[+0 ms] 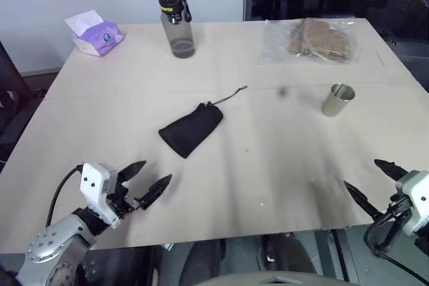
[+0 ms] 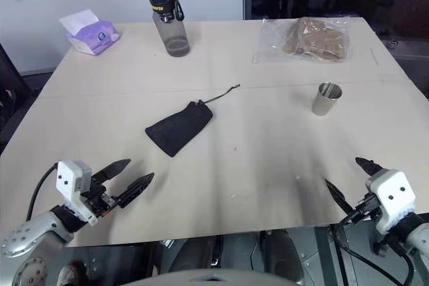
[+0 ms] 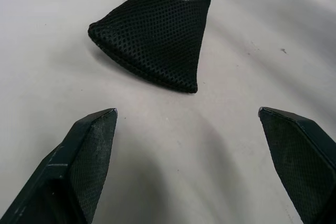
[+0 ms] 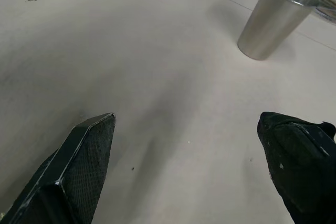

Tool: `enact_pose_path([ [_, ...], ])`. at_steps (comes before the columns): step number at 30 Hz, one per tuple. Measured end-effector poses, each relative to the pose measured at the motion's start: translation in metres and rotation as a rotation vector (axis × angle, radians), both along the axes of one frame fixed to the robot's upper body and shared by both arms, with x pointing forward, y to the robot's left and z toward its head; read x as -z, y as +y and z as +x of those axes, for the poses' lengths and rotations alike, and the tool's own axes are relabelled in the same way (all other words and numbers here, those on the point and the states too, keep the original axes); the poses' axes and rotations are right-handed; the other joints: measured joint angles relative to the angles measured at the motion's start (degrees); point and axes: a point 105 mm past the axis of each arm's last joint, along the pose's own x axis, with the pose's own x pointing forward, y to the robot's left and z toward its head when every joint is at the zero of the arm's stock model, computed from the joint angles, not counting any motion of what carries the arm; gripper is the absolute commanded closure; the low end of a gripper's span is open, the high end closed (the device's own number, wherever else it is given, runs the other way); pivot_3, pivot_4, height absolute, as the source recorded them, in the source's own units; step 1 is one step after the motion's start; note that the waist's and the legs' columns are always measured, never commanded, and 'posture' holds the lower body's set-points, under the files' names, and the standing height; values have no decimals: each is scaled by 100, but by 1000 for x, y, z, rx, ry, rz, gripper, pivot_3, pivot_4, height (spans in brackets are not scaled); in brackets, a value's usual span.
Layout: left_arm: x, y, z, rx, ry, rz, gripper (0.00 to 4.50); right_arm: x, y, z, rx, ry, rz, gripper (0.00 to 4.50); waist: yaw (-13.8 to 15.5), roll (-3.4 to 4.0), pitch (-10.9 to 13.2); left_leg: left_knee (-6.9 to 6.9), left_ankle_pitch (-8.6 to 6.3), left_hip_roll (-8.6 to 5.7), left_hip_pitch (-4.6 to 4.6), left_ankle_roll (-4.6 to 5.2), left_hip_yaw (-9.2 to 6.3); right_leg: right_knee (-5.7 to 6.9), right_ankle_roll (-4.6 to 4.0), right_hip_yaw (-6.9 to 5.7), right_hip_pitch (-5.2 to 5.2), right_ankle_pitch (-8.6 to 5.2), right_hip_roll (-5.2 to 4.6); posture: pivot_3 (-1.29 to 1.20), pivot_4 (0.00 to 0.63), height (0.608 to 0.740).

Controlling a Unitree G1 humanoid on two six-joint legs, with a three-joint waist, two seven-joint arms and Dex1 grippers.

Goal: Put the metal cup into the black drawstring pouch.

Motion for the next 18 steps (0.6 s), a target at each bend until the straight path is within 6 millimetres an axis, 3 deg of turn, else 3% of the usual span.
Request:
enact_pose_path([
  [4, -13, -9, 18, 7, -14, -24, 39, -5, 3, 4, -14, -26, 27, 0, 70, -1, 3, 7, 0, -3, -10, 2, -7, -11, 0, -15, 6, 1, -2, 0, 150, 740],
  [5, -23, -16, 27, 18, -39, -28, 39, -7, 5, 7, -23, -39, 38, 0, 114, 1, 4, 13, 0, -3, -12, 2, -12, -10, 0, -18, 9, 1, -2, 0, 150, 740],
  [6, -49, -34, 44, 49, -109, -55, 39, -15, 14, 12, -61, -75, 61, 0, 165, 2, 4, 18, 1, -2, -11, 3, -13, -10, 1, -18, 15, 2, -2, 0, 150, 740],
  [9, -75, -55, 57, 77, -167, -42, 39, -26, 31, 12, -133, -106, 67, 0, 154, 12, -5, 16, 1, -7, 4, 3, -11, -8, 4, -6, 28, 4, -2, 0, 150, 740],
  [18, -43, -73, 111, -103, 11, 315, 39, -57, 70, 25, -239, -186, 69, 0, 54, 6, -2, 0, 1, -26, -6, 3, -10, -11, 8, -17, 18, 27, 11, 0, 150, 740],
])
